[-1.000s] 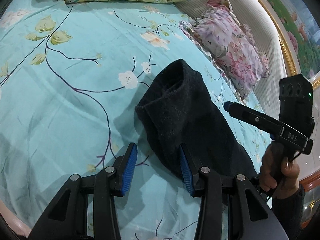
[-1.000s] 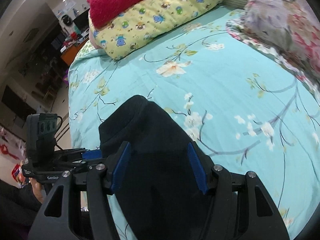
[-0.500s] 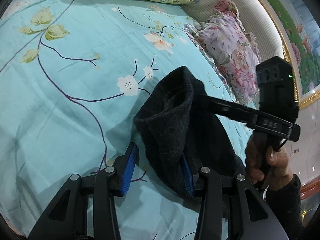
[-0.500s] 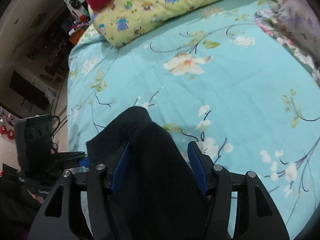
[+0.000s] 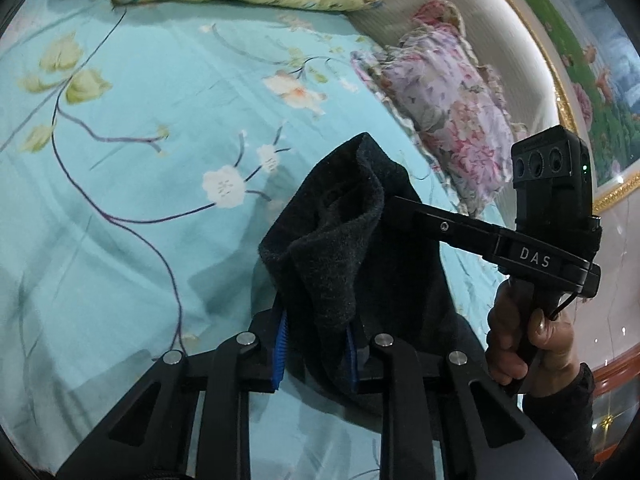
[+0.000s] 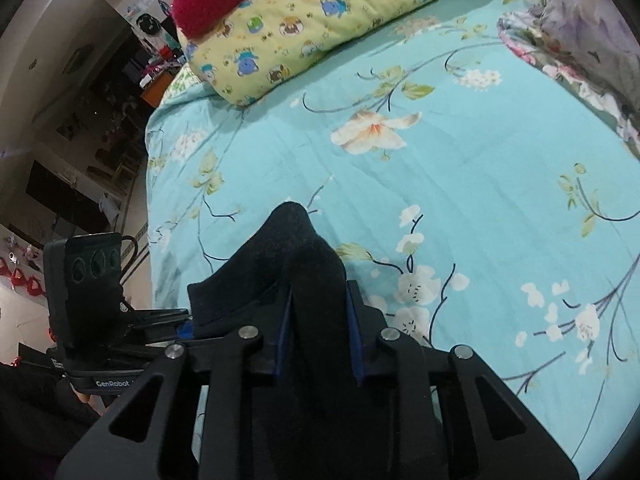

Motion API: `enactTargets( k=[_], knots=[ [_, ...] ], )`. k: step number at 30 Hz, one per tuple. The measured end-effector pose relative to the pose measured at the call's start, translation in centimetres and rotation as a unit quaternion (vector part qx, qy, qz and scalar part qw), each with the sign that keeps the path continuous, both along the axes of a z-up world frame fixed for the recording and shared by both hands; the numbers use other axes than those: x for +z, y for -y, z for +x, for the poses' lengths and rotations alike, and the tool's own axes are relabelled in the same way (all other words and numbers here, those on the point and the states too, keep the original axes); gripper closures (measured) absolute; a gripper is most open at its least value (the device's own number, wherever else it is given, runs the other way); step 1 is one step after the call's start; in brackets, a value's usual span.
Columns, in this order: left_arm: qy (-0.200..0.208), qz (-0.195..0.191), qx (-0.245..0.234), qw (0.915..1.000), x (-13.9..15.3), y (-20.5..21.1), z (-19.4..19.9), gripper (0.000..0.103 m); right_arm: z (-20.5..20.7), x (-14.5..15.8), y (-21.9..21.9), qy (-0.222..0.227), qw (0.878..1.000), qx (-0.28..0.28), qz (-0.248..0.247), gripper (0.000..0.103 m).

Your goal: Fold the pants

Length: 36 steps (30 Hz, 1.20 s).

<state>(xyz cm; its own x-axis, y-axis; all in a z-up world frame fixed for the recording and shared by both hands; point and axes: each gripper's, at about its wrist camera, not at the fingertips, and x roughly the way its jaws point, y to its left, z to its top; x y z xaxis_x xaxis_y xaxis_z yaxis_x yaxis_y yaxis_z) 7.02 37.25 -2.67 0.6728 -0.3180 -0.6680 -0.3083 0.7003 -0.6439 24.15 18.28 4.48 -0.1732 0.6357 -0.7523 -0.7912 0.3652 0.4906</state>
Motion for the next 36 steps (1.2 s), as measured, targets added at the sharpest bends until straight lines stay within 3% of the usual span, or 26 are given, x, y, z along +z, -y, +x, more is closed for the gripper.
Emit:
enactTargets(
  k=[8,16,25,36],
  knots=[
    [0.039,0.015,-0.024,0.9988,4.2,1.7,-0.7,0.081,-0.8,3.7,3.1,0.020,0.999,-0.027,0.037,0.078],
    [0.092,0.056,-0.081,0.9908,9.7,6.8,-1.0,0.081,-2.1,8.0,8.7,0.053,0.993,-0.069,0.077,0.079],
    [0.141,0.091,-0.177,0.9699,14.3,15.6,-1.7,0.081,-3.7,10.8,17.2,0.074,0.983,-0.126,0.112,0.082],
    [0.146,0.115,-0.273,0.9437,14.8,26.6,-1.8,0.081,-5.2,9.2,28.4,0.061,0.964,-0.212,0.149,0.083]
  ],
)
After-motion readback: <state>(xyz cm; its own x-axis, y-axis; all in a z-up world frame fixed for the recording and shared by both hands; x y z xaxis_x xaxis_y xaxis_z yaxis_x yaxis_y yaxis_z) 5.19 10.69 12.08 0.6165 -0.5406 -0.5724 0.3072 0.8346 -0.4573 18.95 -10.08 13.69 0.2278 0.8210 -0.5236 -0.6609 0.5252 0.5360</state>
